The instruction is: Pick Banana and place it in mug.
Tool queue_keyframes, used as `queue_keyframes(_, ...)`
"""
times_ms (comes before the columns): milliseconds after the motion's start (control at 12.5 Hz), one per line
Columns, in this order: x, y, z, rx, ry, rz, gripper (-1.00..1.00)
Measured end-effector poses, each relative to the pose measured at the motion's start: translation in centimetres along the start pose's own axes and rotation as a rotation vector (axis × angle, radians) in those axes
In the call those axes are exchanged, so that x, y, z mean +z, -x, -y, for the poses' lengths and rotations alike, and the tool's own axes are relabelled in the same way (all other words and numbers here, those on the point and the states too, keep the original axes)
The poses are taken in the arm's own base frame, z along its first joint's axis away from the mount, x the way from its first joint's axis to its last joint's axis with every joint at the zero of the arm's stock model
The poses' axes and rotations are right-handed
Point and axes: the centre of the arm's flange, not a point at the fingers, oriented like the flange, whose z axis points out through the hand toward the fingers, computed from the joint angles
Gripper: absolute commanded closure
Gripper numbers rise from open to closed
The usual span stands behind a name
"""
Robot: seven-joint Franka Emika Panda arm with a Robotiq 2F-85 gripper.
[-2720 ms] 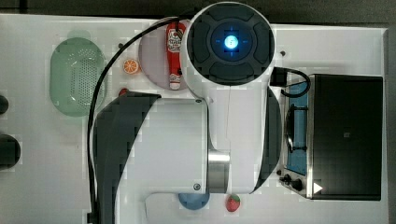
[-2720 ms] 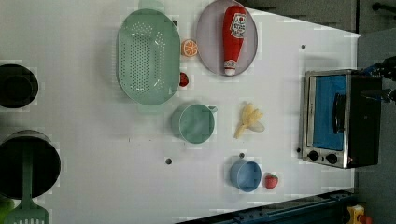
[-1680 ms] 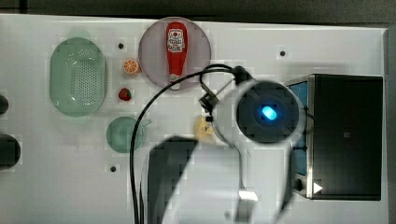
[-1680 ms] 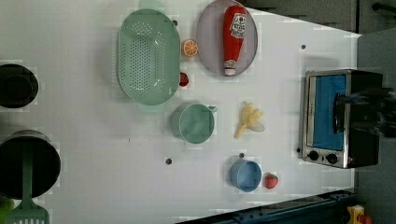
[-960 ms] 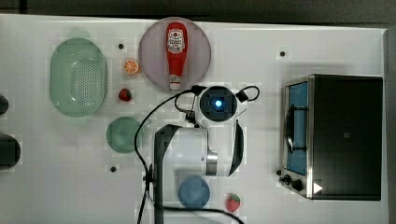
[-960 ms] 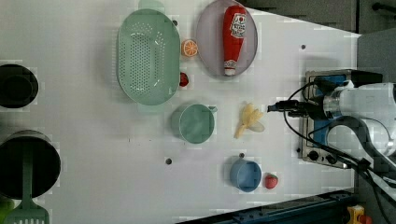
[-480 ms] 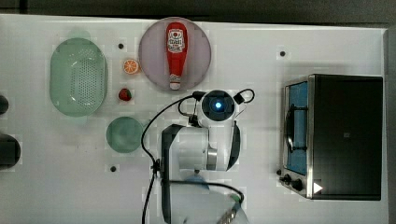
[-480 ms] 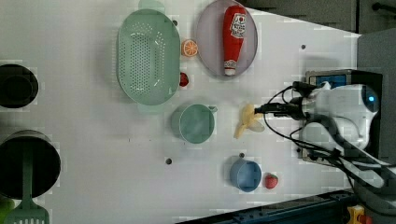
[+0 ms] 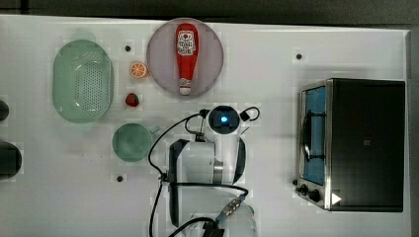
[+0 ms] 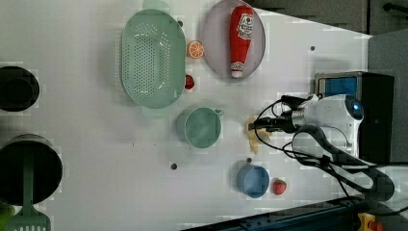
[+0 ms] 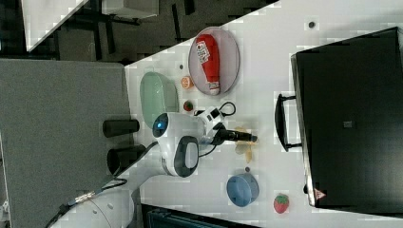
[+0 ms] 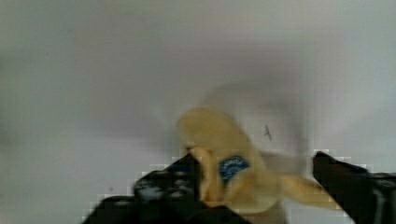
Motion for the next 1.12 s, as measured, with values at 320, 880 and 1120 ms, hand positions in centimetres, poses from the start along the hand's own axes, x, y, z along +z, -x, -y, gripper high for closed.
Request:
queue_keyframes(320, -1.4, -1.0, 0.0, -0.027, 0.004, -0.045, 0.3)
queue_keyframes(880, -19.7, 0.5, -0.8, 0.004, -0.049, -0.213, 0.3)
queue_keyframes(1120, -29.9, 2.5, 0.6, -0.031, -0.045, -0.296, 0.3)
